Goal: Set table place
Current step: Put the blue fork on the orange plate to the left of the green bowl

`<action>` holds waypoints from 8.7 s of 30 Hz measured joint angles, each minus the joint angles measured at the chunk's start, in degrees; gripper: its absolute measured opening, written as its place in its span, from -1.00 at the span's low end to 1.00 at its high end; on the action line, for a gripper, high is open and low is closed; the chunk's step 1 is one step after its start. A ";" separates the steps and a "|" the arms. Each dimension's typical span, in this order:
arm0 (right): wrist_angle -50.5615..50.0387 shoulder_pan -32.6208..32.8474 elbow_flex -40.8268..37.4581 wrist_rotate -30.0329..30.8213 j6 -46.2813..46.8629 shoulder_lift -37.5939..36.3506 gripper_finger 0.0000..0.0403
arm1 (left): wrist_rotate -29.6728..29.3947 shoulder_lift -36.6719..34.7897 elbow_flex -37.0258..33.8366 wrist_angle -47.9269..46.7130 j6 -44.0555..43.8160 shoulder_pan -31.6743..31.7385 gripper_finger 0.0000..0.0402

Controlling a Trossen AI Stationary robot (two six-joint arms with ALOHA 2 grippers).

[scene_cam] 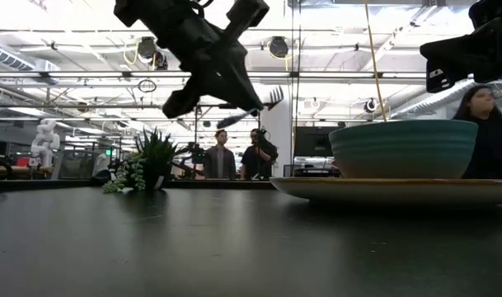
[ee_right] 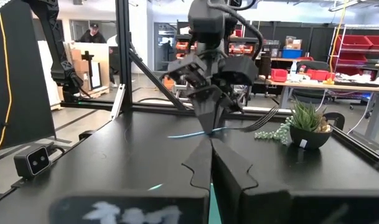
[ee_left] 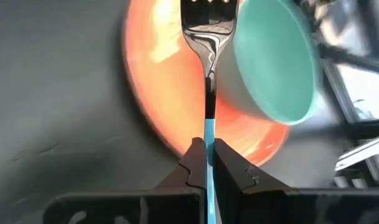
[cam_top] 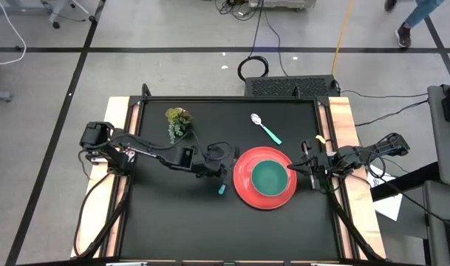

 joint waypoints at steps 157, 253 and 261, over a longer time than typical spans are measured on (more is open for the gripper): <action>0.83 0.07 0.01 -0.16 0.03 2.49 -1.00 | 16.96 18.06 25.92 -10.13 1.36 11.37 -0.96; 0.90 0.12 0.01 -0.17 1.92 3.13 -1.00 | 17.41 29.22 25.91 -6.13 4.52 9.76 -0.96; 0.88 0.12 -0.01 -0.17 1.60 3.39 -1.00 | 16.70 29.25 25.90 -6.48 6.03 9.76 -0.96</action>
